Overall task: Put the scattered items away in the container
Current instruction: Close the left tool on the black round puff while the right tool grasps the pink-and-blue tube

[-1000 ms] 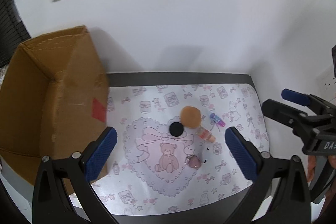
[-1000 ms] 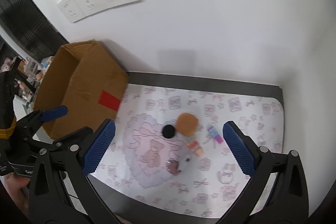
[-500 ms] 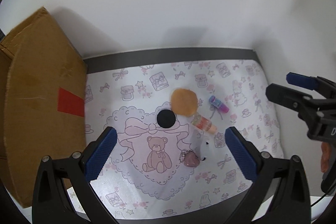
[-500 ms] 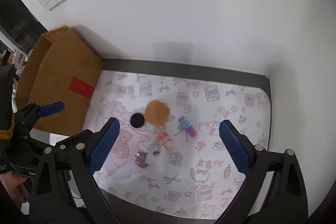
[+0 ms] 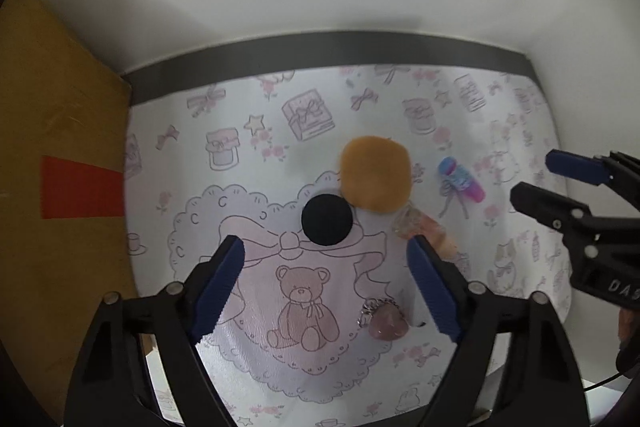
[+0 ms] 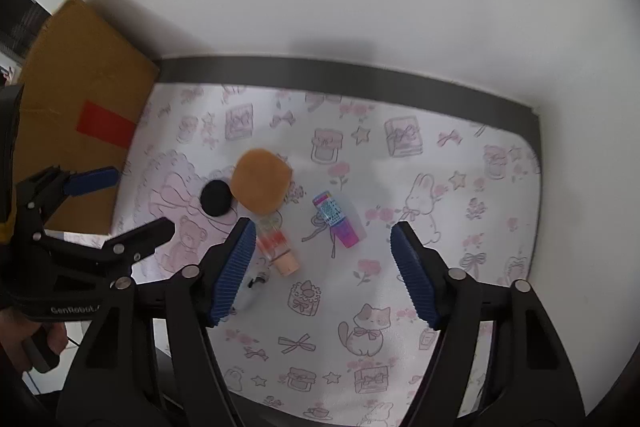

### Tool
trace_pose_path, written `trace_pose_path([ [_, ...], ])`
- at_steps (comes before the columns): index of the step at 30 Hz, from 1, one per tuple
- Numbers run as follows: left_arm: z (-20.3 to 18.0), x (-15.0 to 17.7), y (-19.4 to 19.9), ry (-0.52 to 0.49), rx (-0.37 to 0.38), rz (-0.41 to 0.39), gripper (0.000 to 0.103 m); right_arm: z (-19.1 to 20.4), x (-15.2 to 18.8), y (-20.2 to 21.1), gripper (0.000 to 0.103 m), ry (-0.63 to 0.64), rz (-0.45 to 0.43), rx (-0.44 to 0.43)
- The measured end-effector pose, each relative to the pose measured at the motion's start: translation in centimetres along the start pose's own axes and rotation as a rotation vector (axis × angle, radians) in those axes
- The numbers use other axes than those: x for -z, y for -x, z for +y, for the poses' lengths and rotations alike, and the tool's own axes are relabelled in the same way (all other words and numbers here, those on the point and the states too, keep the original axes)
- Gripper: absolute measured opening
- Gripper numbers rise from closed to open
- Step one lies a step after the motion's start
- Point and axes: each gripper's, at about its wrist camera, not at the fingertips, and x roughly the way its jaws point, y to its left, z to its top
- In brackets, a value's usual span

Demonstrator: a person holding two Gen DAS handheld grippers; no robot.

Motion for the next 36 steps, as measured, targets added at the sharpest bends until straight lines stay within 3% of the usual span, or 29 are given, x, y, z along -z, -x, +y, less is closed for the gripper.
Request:
trace_pose_path([
  [3, 0.2, -0.3, -1.4, 0.002, -0.001, 0.029, 0.073, -0.1, -0.1, -2.0, 0.062, 0.033, 0.040, 0.018],
  [12, 0.7, -0.5, -4.7, 0.014, -0.007, 0.097, 0.072, -0.4, -0.4, -7.0, 0.061, 0.076, 0.119, 0.043],
  [16, 0.9, -0.6, -5.6, 0.018, -0.007, 0.119, 0.057, -1.2, -0.6, -8.4, 0.060, 0.039, 0.144, 0.043],
  [25, 0.3, -0.3, -6.3, -0.001, 0.005, 0.133, 0.046, -0.9, -0.5, -10.3, 0.059, 0.055, 0.182, 0.051],
  [27, 0.2, -0.3, -6.3, -0.002, 0.002, 0.130, 0.035, -0.7, -0.5, -10.6, 0.056, 0.059, 0.186, 0.052],
  [31, 0.5, -0.1, -6.2, 0.009, 0.005, 0.133, 0.033, -0.2, -0.4, -10.8, 0.047, 0.080, 0.185, 0.069],
  [35, 0.7, 0.5, -6.1, 0.015, 0.020, 0.142, 0.031, -0.1, -0.4, -10.7, 0.020, 0.091, 0.184, 0.085],
  [36, 0.8, 0.7, -5.9, 0.017, 0.024, 0.142, 0.030, -0.1, -0.4, -10.7, 0.020, 0.085, 0.186, 0.075],
])
